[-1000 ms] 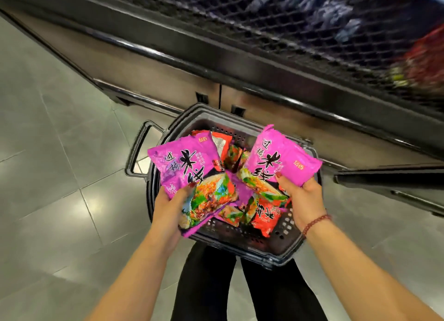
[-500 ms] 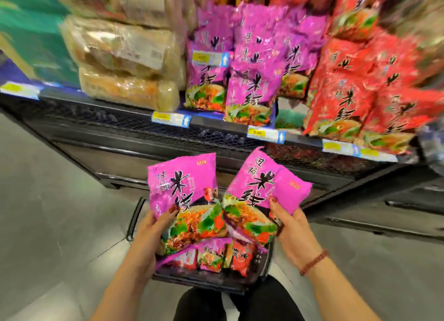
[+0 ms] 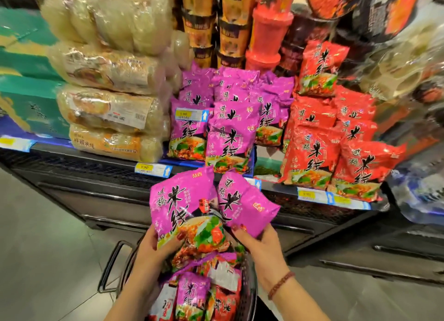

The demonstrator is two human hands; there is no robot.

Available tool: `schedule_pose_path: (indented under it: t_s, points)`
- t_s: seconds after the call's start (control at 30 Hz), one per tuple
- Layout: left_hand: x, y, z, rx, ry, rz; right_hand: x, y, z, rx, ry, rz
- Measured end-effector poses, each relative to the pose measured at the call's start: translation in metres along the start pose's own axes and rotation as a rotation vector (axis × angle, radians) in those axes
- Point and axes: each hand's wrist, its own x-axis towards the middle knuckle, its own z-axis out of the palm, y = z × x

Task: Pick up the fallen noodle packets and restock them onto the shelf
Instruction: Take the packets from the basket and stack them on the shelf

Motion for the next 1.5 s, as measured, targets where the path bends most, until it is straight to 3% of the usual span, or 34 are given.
schedule_pose_path:
  t_s: [0.13, 0.37, 0.5, 0.8, 0.9, 0.97, 1.07, 1.13, 1.2, 1.27, 1.4, 1.5]
  points:
    - [0.023, 0.002, 0.035, -0.093, 0.016, 0.044, 0.051, -0.045, -0.021, -0.084, -0.065, -0.156]
    - [0.068, 0.027, 0.068, -0.085, 0.123, 0.166, 0.152, -0.135, -0.069, -0.210, 0.105, -0.326]
    - [0.087, 0.037, 0.080, -0.085, 0.119, 0.191, 0.186, -0.146, -0.079, -0.368, 0.163, -0.308]
    - [0.112, 0.040, 0.095, -0.043, 0.146, 0.195, 0.228, -0.155, -0.041, -0.418, -0.086, -0.117]
    - [0.109, 0.038, 0.097, -0.054, 0.150, 0.190, 0.241, -0.143, -0.033, -0.569, 0.113, -0.130]
    - [0.106, 0.036, 0.096, -0.056, 0.157, 0.192, 0.240, -0.134, -0.026, -0.610, 0.270, -0.268]
    - [0.103, 0.036, 0.092, -0.031, 0.188, 0.179, 0.228, -0.118, -0.019, -0.747, 0.309, -0.604]
    - [0.102, 0.036, 0.092, -0.021, 0.189, 0.173, 0.223, -0.103, -0.024, -1.095, 0.291, -0.905]
    - [0.100, 0.037, 0.096, -0.013, 0.184, 0.166, 0.224, -0.090, -0.034, -1.434, 0.177, -1.053]
    - [0.100, 0.037, 0.099, -0.006, 0.174, 0.159, 0.231, -0.085, -0.042, -1.605, 0.080, -1.043]
    - [0.100, 0.040, 0.105, 0.025, 0.141, 0.181, 0.249, -0.097, -0.051, -1.801, 0.025, -0.842]
    - [0.100, 0.040, 0.108, 0.054, 0.115, 0.220, 0.256, -0.104, -0.052, -1.835, -0.069, -0.722]
